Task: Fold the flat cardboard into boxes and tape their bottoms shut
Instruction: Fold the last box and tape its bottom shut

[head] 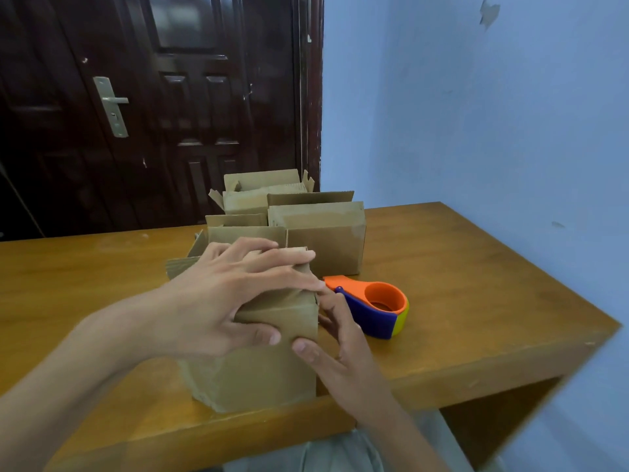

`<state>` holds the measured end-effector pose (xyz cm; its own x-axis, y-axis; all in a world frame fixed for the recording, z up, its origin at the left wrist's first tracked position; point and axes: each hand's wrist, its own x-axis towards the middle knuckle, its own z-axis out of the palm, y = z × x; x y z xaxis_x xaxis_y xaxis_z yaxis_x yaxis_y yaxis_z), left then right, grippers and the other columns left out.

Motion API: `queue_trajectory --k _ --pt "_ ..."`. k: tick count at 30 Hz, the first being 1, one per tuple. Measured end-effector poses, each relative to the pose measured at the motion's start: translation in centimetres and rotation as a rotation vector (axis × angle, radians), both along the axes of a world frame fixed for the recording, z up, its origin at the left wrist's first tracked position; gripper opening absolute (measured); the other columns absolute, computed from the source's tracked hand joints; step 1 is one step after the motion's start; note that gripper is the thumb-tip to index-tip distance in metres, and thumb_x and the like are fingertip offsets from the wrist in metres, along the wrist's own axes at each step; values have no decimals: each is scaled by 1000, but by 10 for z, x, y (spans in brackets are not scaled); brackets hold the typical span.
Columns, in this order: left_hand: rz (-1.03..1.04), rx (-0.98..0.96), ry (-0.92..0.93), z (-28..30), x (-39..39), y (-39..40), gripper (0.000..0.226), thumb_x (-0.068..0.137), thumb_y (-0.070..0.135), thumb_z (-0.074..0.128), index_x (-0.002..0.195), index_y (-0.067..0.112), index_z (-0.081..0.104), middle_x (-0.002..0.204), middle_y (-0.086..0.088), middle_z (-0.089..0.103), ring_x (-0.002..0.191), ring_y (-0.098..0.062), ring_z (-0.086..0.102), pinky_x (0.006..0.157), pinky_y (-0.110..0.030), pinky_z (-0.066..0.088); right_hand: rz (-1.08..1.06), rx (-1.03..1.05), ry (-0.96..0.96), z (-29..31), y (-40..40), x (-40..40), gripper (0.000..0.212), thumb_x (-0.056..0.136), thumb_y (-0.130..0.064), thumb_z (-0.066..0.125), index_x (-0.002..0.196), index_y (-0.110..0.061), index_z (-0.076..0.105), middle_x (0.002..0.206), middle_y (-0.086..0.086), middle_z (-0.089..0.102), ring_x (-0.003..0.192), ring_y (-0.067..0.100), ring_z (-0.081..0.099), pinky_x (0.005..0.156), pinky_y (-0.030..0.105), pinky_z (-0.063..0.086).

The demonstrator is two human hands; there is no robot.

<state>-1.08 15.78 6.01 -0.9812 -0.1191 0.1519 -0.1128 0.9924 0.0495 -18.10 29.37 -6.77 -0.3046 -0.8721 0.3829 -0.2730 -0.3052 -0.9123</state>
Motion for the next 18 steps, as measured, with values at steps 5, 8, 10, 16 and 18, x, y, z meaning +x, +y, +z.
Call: queue_trajectory --k 5,8,10,16,18 --pt "-54 -11 -57 9 -5 2 72 89 58 71 147 67 30 163 39 13 152 -8 15 108 -49 34 30 9 -25 -2 0 -2 66 88 -65 70 140 -28 52 149 2 54 139 27 53 113 50 47" --pt "-66 18 -41 6 -1 0 74 89 54 72 148 69 29 161 37 17 152 -4 16 107 -47 38 70 63 6 1 -1 -2 69 85 -71 69 141 -37 48 156 -4 49 142 19 50 115 48 46" --pt "-63 12 -39 7 -1 -1 73 89 54 71 146 70 29 159 36 19 151 -3 18 105 -46 38 103 93 18 5 0 -5 67 84 -71 68 140 -40 48 157 -10 47 143 12 49 116 45 46" --pt "-62 23 -3 4 -4 -5 63 87 54 70 140 65 39 157 37 22 150 -3 21 105 -44 38 -120 156 341 17 3 -71 42 100 -61 57 137 -43 54 143 -29 54 130 -3 54 104 28 48" --pt "-58 17 11 3 -5 -6 63 86 56 69 140 65 39 158 37 21 151 -2 20 108 -43 37 -312 326 631 17 -12 -97 53 97 -66 58 142 -42 47 139 -23 53 125 3 53 98 29 48"
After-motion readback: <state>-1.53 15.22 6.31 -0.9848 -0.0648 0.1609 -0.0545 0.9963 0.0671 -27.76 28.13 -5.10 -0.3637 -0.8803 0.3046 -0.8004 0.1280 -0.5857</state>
